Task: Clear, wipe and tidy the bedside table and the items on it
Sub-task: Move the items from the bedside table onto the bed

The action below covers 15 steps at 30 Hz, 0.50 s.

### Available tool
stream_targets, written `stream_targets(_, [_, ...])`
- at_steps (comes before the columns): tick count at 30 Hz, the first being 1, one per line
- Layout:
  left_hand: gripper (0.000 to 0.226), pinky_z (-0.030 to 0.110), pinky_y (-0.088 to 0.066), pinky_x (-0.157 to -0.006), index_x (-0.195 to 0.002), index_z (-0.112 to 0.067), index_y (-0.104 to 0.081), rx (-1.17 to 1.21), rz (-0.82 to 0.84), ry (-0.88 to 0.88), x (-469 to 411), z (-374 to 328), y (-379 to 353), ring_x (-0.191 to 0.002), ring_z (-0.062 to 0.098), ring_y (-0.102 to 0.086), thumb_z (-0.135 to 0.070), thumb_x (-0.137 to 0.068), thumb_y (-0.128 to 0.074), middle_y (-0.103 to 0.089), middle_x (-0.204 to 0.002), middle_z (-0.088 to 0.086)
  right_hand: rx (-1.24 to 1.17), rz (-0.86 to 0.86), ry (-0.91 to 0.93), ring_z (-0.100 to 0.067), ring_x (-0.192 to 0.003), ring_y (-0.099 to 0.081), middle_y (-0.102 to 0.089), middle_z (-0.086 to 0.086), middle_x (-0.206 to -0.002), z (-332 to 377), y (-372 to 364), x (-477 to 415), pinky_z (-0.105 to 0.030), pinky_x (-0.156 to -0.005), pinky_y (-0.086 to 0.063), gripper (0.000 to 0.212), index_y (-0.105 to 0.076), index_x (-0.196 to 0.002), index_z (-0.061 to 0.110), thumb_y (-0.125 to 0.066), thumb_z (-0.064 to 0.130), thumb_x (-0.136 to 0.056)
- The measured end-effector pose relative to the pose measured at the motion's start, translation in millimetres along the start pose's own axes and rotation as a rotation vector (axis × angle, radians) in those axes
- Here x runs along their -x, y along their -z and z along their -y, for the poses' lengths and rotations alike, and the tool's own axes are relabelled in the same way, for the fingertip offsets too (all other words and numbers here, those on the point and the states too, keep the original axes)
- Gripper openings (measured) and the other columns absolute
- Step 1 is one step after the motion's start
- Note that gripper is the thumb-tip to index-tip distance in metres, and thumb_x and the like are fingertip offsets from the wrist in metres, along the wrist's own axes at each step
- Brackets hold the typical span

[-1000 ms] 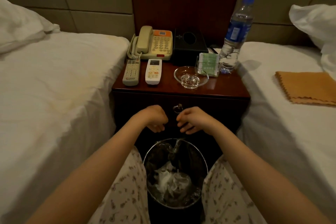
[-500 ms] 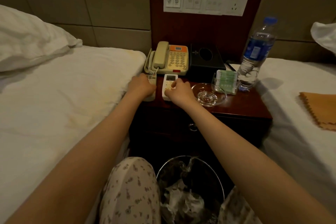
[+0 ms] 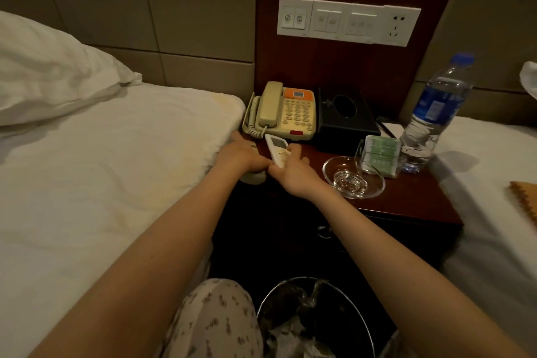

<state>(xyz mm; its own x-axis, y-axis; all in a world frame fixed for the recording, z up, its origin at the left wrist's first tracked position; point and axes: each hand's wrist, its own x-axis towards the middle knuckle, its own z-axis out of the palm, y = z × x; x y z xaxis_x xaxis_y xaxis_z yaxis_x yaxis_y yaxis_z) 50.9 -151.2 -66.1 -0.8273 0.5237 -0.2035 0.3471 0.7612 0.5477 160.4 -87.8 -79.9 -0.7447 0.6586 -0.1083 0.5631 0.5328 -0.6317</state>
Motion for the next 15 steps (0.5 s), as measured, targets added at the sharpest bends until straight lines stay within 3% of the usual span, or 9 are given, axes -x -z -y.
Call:
stream_targets(6, [0.114,0.037,-0.042,-0.099,-0.146,-0.005,0.012,0.107,-0.098,-0.014,-8.3,-1.6,42.6,-0.126,0.034,-0.043,-0.044,-0.077,-0.070,-0.041,-0.140,0.017,0.058,0.074,0.128,-0.042,-0.116,-0.045,-0.030,-0.019,-0.136,18.2,2.8,1.2,-0.033,-0.083,-0.034,0.067,-0.010,-0.142,0.018,-0.051,0.034,-0.092])
stream_targets(9, [0.105,0.034,-0.051,-0.080,-0.145,-0.007,0.010,0.338,-0.132,0.032,-20.9,3.3,65.3,-0.113,0.031,-0.051,-0.036,-0.079,-0.067,-0.048,-0.122,0.013,0.043,0.066,0.146,-0.041,-0.117,-0.045,-0.028,-0.019,-0.140,37.5,-3.5,-12.3,-0.034,-0.086,-0.035,0.065,-0.012,-0.142,0.018,-0.051,0.034,-0.092])
stream_targets(12, [0.081,0.028,-0.044,-0.057,-0.145,-0.020,-0.008,0.606,-0.109,0.049,-33.4,14.4,83.1,-0.098,0.025,-0.053,-0.022,-0.084,-0.061,-0.047,-0.124,0.013,0.021,0.069,0.158,-0.039,-0.115,-0.048,-0.030,-0.019,-0.142,53.6,-7.1,-35.8,-0.034,-0.085,-0.038,0.060,-0.015,-0.142,0.019,-0.048,0.033,-0.093])
stream_targets(15, [0.055,0.031,-0.044,-0.063,-0.140,-0.019,-0.036,0.628,-0.105,0.011,-47.7,22.1,94.8,-0.095,0.023,-0.054,-0.018,-0.089,-0.056,-0.048,-0.132,0.015,-0.064,0.103,0.169,-0.029,-0.097,-0.052,-0.040,-0.018,-0.136,69.3,-11.2,-63.2,-0.031,-0.073,-0.039,0.053,-0.018,-0.140,0.017,-0.044,0.030,-0.096])
